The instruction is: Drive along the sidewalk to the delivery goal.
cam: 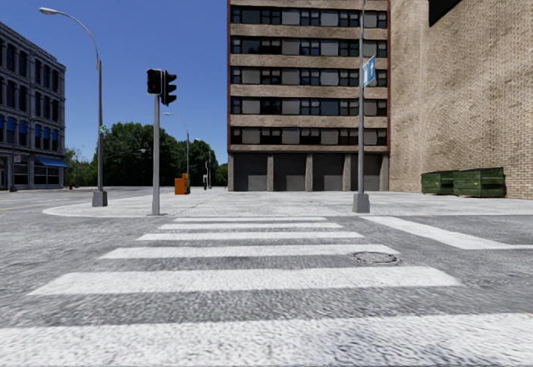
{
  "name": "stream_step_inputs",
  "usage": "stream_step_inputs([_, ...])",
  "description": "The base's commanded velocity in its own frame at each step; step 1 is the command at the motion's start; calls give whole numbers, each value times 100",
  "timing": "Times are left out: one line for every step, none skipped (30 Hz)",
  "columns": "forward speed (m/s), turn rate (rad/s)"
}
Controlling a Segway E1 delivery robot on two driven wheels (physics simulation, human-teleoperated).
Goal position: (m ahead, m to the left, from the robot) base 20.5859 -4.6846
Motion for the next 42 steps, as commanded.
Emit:
stream_step_inputs([152, 0])
stream_step_inputs([152, 0])
stream_step_inputs([152, 0])
stream_step_inputs([152, 0])
stream_step_inputs([152, 0])
stream_step_inputs([152, 0])
stream_step_inputs([152, 0])
stream_step_inputs([152, 0])
stream_step_inputs([152, 0])
stream_step_inputs([153, 0])
stream_step_inputs([153, 0])
stream_step_inputs([153, 0])
stream_step_inputs([153, 0])
stream_step_inputs([153, 0])
stream_step_inputs([154, 0])
stream_step_inputs([166, 0])
stream_step_inputs([175, 0])
stream_step_inputs([178, 0])
stream_step_inputs([178, 0])
stream_step_inputs([200, 0])
stream_step_inputs([200, 0])
stream_step_inputs([200, 0])
stream_step_inputs([200, 0])
stream_step_inputs([200, 0])
stream_step_inputs([200, 0])
stream_step_inputs([200, 0])
stream_step_inputs([200, 0])
stream_step_inputs([200, 0])
stream_step_inputs([200, 0])
stream_step_inputs([200, 0])
stream_step_inputs([200, 0])
stream_step_inputs([200, 0])
stream_step_inputs([200, 0])
stream_step_inputs([200, 0])
stream_step_inputs([200, 0])
stream_step_inputs([200, 0])
stream_step_inputs([200, 0])
stream_step_inputs([200, 0])
stream_step_inputs([200, 0])
stream_step_inputs([200, 0])
stream_step_inputs([200, 0])
stream_step_inputs([200, 0])
